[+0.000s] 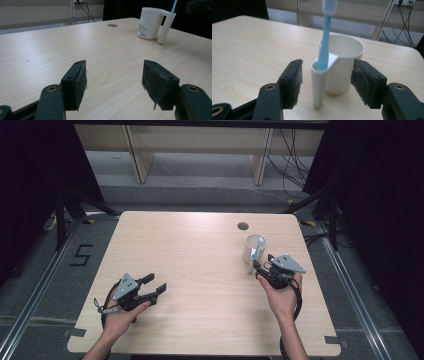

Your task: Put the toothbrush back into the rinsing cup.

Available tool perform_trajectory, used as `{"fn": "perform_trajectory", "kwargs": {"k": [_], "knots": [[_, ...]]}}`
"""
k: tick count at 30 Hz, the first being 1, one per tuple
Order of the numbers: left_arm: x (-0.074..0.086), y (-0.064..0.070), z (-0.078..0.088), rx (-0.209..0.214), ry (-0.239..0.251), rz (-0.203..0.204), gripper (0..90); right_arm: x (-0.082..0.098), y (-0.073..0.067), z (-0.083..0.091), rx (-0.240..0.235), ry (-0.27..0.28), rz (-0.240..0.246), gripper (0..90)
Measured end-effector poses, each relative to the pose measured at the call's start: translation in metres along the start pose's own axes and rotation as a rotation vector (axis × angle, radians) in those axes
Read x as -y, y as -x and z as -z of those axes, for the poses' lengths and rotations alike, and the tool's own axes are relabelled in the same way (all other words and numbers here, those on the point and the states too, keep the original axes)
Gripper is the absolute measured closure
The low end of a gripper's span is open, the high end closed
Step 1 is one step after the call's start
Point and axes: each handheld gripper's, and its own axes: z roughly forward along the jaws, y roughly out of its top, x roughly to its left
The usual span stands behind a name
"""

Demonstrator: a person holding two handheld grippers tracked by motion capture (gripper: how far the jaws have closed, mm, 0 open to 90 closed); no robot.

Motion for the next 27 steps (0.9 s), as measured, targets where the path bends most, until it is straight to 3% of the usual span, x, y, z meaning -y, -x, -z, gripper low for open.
{"fn": "perform_trajectory", "kwargs": {"k": [1,3,4,6,8,9,10,13,15,17,19,23,25,26,27], "knots": [[0.0,0.0,0.0,0.0,0.001,0.0,35.8,0.003,0.002,0.003,-0.004,-0.007,0.013,42.2],[0.001,-0.001,0.0,-0.004,-0.002,-0.003,35.8,0.011,0.003,0.008,-0.01,-0.033,-0.026,42.2],[0.001,-0.001,0.0,-0.005,-0.003,-0.004,35.8,0.014,0.007,0.01,-0.018,-0.029,0.002,42.2],[0.002,-0.001,-0.002,0.0,0.011,0.001,35.9,0.022,0.007,0.017,-0.004,-0.052,-0.02,42.3],[0.002,-0.001,0.0,-0.01,-0.006,0.001,35.9,0.03,0.009,0.021,-0.004,-0.052,-0.012,42.3],[0.003,-0.001,0.0,-0.012,-0.008,0.0,35.9,0.034,0.007,0.024,-0.007,-0.065,-0.047,42.3],[0.003,-0.001,0.0,-0.013,-0.008,-0.001,35.8,0.037,0.011,0.026,-0.014,-0.062,-0.013,42.3],[0.004,-0.002,0.0,-0.018,-0.007,-0.001,35.8,0.047,0.013,0.033,-0.026,-0.064,0.002,42.4],[0.004,-0.002,0.0,-0.019,-0.005,0.002,35.9,0.053,0.011,0.039,0.006,-0.059,-0.028,42.5],[0.005,-0.002,0.0,-0.021,-0.003,0.003,35.9,0.058,0.011,0.043,0.004,-0.063,-0.039,42.6],[0.006,-0.002,0.0,-0.02,-0.003,0.003,35.8,0.064,0.013,0.047,-0.001,-0.045,-0.006,42.8],[0.007,-0.003,-0.001,-0.014,0.004,0.0,35.8,0.073,0.013,0.054,0.012,-0.028,-0.041,43.0],[0.007,-0.003,0.0,-0.015,0.006,0.001,35.8,0.075,0.016,0.056,0.021,-0.029,-0.015,43.0],[0.007,-0.003,0.0,-0.015,0.005,0.0,35.8,0.076,0.013,0.057,0.021,-0.038,-0.066,43.0],[0.007,-0.003,0.0,-0.016,0.005,0.0,35.8,0.077,0.016,0.057,0.022,-0.033,-0.031,43.0]]}}
